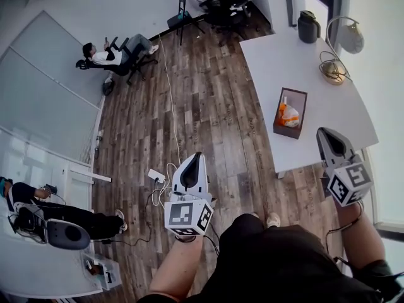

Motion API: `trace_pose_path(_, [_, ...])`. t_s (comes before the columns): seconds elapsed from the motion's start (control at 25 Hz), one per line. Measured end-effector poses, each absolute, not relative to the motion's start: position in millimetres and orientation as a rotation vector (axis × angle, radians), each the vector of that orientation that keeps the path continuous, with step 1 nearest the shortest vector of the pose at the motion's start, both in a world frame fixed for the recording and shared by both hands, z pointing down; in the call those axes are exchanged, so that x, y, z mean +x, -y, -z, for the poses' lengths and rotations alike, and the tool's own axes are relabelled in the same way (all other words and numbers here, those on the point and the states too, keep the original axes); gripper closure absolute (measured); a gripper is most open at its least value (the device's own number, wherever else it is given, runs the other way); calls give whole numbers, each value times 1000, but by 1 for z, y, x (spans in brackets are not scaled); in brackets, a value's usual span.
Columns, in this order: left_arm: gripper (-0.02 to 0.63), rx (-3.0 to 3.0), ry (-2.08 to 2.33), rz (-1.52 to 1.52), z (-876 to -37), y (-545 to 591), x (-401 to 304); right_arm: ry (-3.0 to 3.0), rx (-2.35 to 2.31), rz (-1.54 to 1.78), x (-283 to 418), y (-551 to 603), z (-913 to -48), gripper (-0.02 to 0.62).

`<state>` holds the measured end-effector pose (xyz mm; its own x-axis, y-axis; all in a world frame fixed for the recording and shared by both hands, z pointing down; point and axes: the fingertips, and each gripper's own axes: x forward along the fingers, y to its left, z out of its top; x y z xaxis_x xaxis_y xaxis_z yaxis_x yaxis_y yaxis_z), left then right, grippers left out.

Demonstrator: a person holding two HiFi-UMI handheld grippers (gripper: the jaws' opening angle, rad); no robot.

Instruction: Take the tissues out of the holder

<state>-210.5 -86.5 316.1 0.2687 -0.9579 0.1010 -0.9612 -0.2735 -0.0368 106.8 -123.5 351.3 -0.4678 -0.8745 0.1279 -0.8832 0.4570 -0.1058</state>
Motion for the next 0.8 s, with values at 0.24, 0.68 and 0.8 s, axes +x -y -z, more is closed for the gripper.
trace_pose_path(0.24, [601,2506,1816,-178,-330,136,-207,2581,1640,-256,111,156,-363,591])
trace_pose_path(0.68, [601,2675,1533,-123,-338,266,-166,2388,1815,-276,125,212,-377,591])
trace_pose_path(0.8, [601,2721,1434,-133,-346,298,-148,2345,1865,-289,128,229,-382,591])
